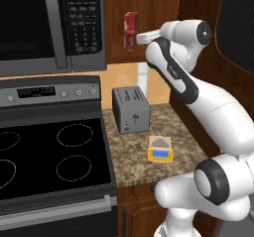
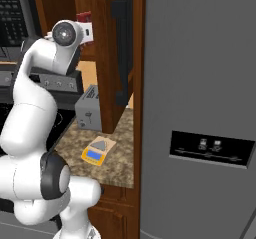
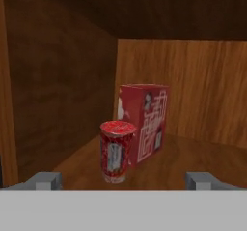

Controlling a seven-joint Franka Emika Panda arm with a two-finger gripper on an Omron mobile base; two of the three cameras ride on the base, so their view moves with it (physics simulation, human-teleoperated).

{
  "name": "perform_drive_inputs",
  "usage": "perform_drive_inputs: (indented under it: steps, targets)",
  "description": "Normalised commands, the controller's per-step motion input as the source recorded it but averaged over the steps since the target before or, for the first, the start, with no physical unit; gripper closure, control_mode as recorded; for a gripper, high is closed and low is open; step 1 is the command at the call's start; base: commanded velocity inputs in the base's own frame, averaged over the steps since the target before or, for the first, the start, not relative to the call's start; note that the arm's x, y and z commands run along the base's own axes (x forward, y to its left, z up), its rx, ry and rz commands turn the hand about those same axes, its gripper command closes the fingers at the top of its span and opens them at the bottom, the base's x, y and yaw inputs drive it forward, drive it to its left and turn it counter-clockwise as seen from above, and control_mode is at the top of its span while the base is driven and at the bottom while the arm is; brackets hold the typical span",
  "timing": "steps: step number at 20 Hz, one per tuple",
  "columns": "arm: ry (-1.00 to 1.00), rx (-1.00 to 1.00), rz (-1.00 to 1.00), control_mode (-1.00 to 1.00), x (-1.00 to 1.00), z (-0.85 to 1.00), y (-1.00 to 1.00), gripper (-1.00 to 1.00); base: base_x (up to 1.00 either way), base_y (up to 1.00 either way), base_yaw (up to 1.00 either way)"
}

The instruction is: Pick the yogurt and place it on the digital scale for weighing, and close the cabinet.

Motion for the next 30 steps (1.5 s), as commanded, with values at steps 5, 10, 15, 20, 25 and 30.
perform_drive_inputs:
  steps: [5, 10, 15, 20, 25, 30]
  targets:
    - [0.03, 0.0, 0.0, -1.0, 0.44, -0.11, 0.19, -1.0, 0.0, 0.0, 0.0]
    - [0.03, 0.0, 0.0, -1.0, 0.41, -0.13, 0.14, -1.0, 0.0, 0.0, 0.0]
    - [0.02, 0.0, 0.0, -1.0, 0.37, -0.16, 0.07, -1.0, 0.0, 0.0, 0.0]
    - [0.0, 0.0, 0.0, -1.0, 0.32, -0.14, 0.14, -1.0, 0.0, 0.0, 0.0]
    - [0.0, 0.0, 0.0, -1.0, 0.29, -0.14, 0.11, -1.0, 0.0, 0.0, 0.0]
    - [0.0, 0.0, 0.0, -1.0, 0.3, -0.15, 0.1, -1.0, 0.0, 0.0, 0.0]
